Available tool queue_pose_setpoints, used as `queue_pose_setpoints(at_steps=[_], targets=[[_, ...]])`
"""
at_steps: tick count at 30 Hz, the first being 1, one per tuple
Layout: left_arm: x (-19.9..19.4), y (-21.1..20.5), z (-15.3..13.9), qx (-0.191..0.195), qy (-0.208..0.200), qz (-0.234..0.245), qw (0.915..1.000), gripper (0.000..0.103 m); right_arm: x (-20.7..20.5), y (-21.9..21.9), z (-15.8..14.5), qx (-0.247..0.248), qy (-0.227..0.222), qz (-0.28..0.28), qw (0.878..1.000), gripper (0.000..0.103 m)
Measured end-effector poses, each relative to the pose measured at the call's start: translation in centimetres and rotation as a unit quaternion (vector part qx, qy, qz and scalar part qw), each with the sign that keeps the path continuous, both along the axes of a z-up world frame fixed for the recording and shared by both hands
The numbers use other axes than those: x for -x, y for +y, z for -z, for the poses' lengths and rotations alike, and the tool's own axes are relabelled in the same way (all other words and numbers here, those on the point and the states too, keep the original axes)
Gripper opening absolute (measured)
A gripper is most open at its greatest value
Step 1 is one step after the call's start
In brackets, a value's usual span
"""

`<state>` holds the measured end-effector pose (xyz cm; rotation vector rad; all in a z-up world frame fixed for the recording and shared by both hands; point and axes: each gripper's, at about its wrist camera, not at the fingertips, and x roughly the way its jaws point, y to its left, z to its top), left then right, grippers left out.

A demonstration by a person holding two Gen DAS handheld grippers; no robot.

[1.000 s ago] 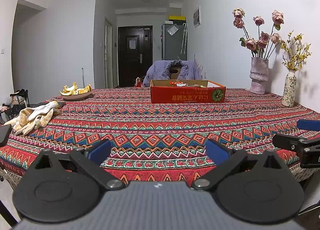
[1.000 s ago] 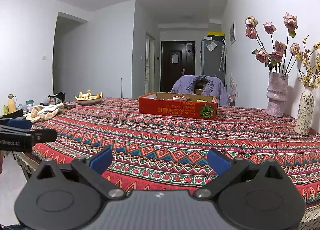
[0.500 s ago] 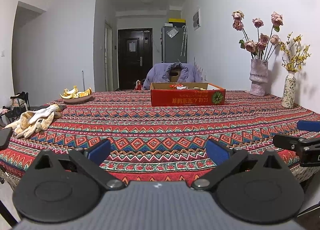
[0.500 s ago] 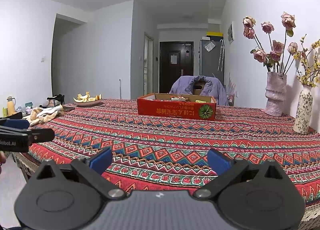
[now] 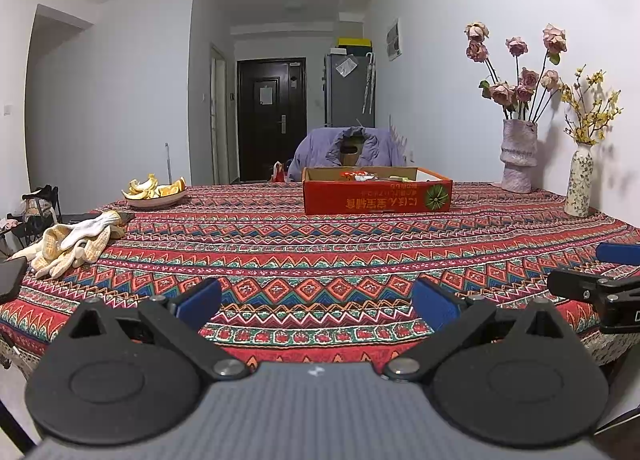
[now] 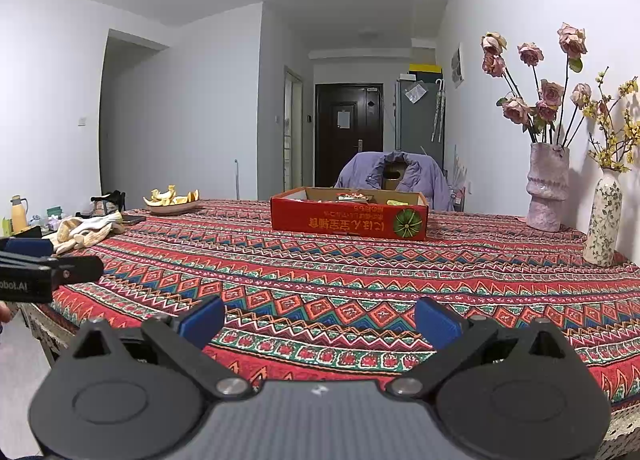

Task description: Organize snacks

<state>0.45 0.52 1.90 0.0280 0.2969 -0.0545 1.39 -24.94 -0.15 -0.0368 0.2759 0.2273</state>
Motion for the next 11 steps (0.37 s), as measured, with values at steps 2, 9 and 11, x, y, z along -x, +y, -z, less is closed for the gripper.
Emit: queue_pose_setpoints(at_steps=[2,9,11], targets=[[0.01,-0.06,-0.01,-0.001,0.000,-0.001,1.0000,0.103,0.01,-0.01,0.00,0.000,0.000,0.000,1.000,0.101],[0.22,-0.11,-0.06,0.003,-0.010,-0.002,0.9999,0.103,-0.02,-0.12,0.15,-0.003,0.001,0.004,1.000,0.101],[0.06,0.03,0.01,0.017,-0.014,-0.006,0.9997,0.103,-0.23,-0.19,0.22,-0.003,0.002,0.006,1.000,0.102]])
